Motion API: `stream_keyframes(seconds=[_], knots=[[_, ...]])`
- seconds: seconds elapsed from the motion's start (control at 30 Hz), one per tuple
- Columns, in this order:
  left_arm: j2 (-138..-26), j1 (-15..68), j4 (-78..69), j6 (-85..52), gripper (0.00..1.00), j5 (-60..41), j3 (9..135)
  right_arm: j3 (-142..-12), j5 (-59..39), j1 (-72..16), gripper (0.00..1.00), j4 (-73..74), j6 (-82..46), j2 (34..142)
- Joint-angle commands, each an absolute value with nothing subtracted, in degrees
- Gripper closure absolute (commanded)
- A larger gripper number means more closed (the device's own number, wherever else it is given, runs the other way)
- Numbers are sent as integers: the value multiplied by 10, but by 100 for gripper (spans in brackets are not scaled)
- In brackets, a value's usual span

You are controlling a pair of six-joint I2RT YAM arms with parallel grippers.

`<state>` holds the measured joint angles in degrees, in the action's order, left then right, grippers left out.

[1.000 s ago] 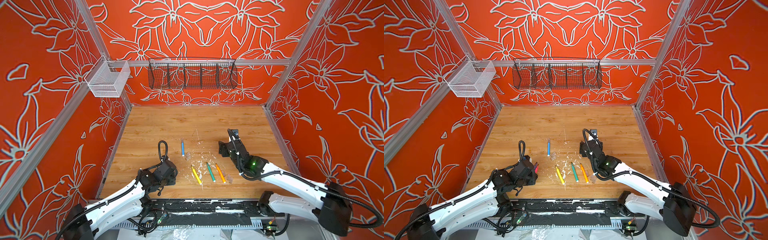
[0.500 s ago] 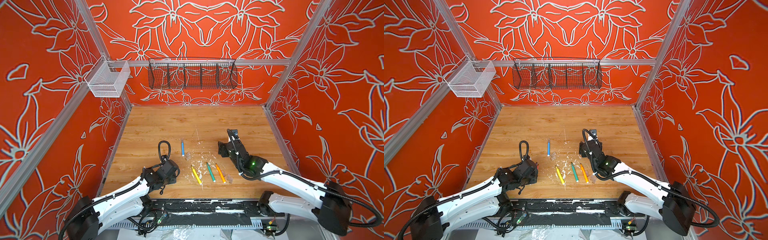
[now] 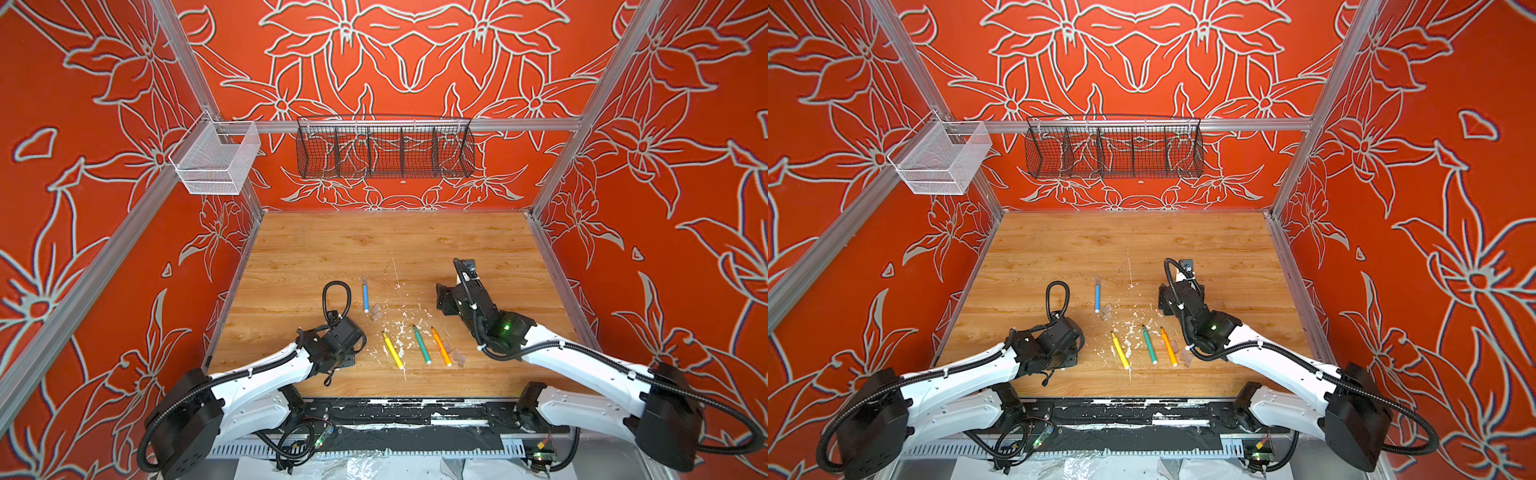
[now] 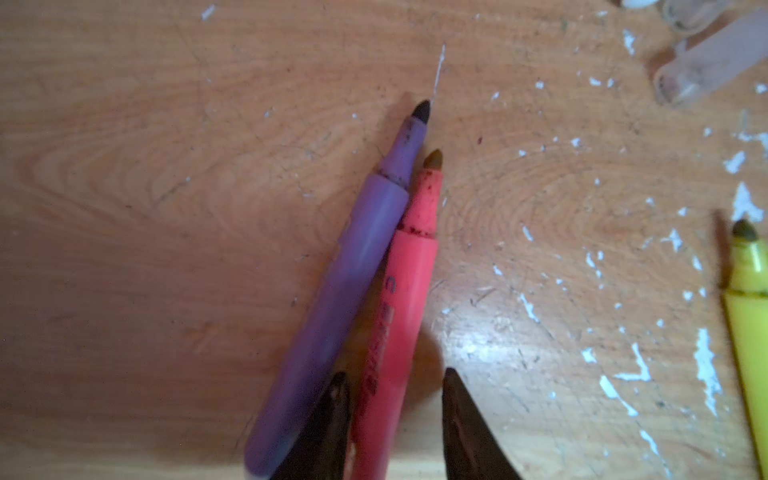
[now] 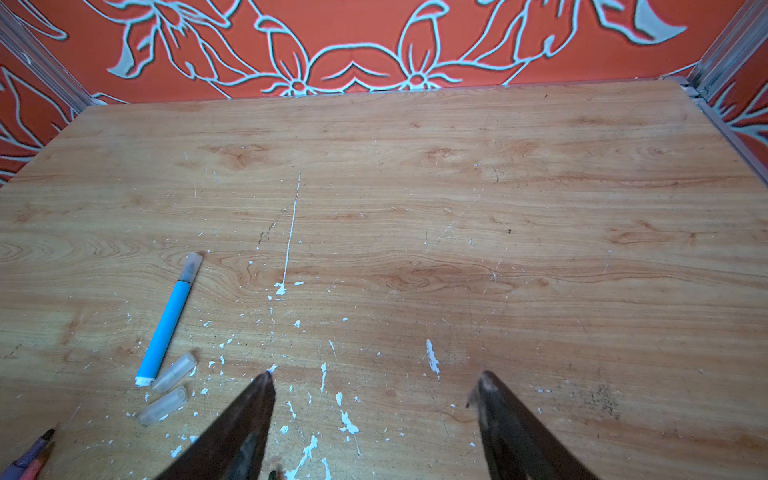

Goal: Insert the pens into the pen caps
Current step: 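Move the left gripper over the pink marker and close on it, then lift the pink marker upright with the left gripper toward the right gripper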

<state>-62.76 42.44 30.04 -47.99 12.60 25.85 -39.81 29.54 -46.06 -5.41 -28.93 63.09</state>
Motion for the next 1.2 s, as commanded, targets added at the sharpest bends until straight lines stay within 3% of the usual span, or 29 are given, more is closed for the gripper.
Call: stream_keyframes(seconds=[0.0, 0.17, 0.37, 0.53, 0.9, 1.07, 1.17], knots=[[-669, 428, 285, -482, 73, 100, 257, -419, 301, -458, 22, -65, -294, 627], [-707, 437, 281, -483, 89, 98, 270, -418, 307, -458, 22, -65, -292, 627], [-719, 440, 287, -476, 100, 105, 285, -419, 299, -458, 22, -63, -294, 629], [-694, 440, 287, -456, 100, 88, 310, -414, 290, -451, 21, -60, -306, 634], [-672, 440, 374, -354, 100, 90, 542, -411, 157, -397, 23, -55, -409, 632], [-738, 439, 274, -292, 100, 134, 603, -362, 147, -393, 23, 47, -419, 645], [-778, 438, 183, -269, 100, 136, 591, -360, 79, -371, 26, 47, -431, 652]])
